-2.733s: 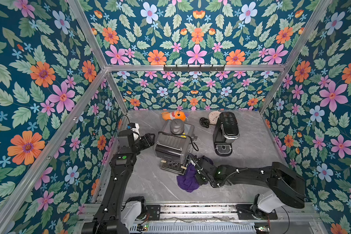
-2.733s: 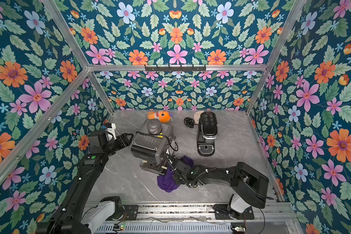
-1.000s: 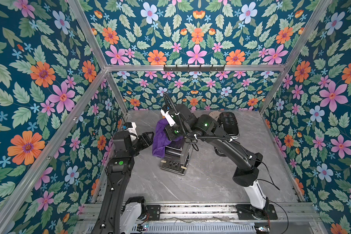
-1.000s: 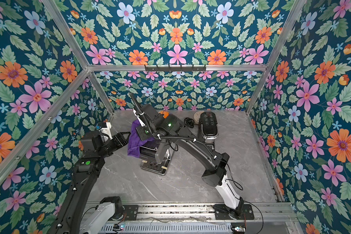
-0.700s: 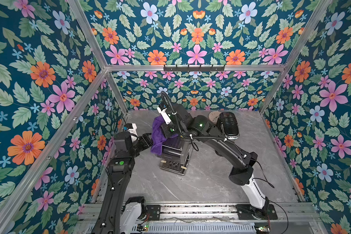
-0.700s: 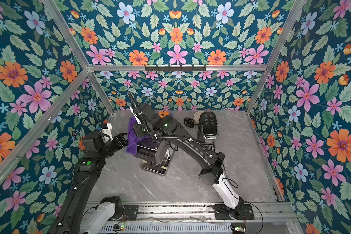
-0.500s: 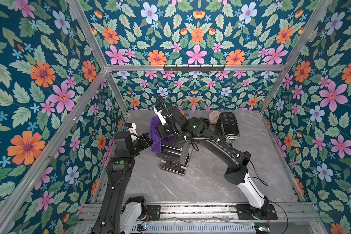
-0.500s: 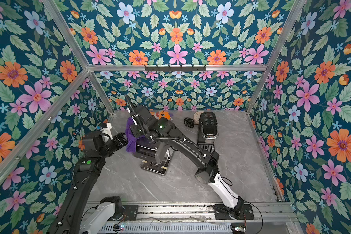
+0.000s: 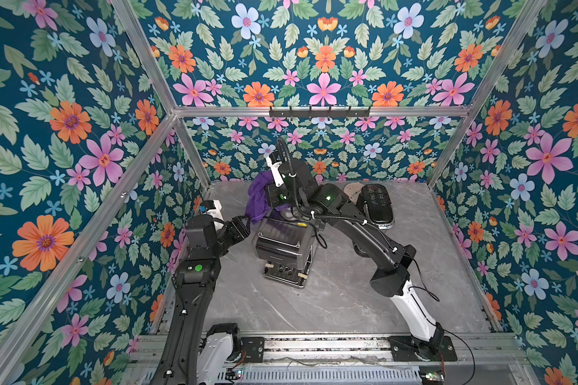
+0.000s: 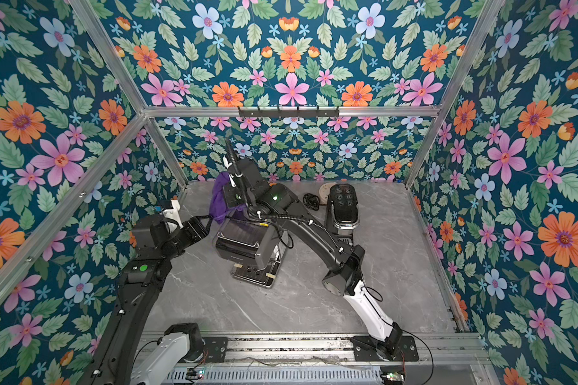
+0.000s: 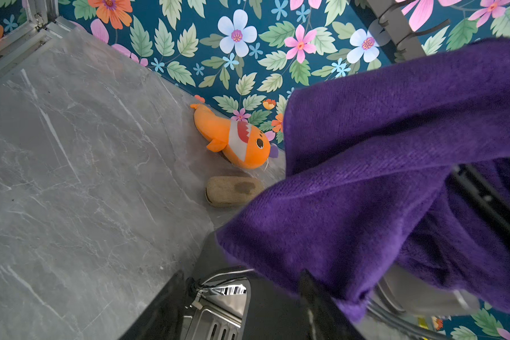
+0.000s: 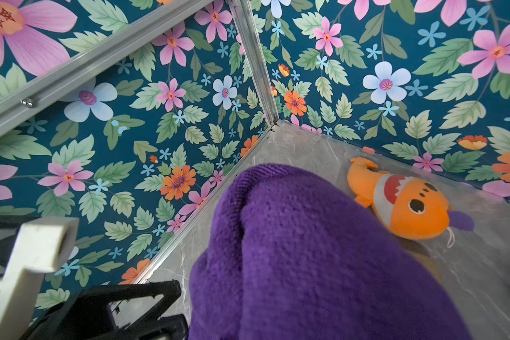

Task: Wipe the surface of a coffee machine
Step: Wipe the dirt from the surface of the coffee machine.

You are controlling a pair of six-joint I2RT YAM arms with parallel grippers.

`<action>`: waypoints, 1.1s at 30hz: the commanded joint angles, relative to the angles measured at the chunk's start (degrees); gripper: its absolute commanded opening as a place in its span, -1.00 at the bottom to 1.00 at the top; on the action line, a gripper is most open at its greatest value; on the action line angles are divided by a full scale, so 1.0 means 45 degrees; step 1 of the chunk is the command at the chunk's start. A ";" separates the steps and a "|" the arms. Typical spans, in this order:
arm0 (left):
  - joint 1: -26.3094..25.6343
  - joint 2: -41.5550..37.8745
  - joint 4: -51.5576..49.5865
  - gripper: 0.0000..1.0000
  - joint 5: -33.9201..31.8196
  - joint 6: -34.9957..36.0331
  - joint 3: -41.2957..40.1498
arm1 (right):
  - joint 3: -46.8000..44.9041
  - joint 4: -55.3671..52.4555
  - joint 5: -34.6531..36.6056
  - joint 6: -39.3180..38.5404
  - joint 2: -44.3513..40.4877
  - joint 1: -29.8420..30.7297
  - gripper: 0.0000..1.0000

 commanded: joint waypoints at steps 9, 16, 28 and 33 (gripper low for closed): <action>-0.0031 0.1235 -0.0221 0.22 0.0203 0.1010 0.1947 | -0.0412 -0.1324 -0.0406 0.0669 -0.1683 -0.0431 -1.00; -0.0454 0.2771 -0.0952 0.22 0.1684 0.1834 0.3133 | -0.3302 -0.1916 -0.1314 0.1477 -0.3450 -0.0647 -1.00; -0.0535 0.2683 -0.0351 0.05 0.1906 0.1280 0.2737 | -0.8519 -0.0928 -0.1532 0.2303 -0.6690 -0.0647 -1.00; -0.0535 0.2273 -0.0397 -0.02 0.1437 0.1103 0.2246 | -1.1146 0.0039 -0.1749 0.2889 -0.8006 -0.0647 -1.00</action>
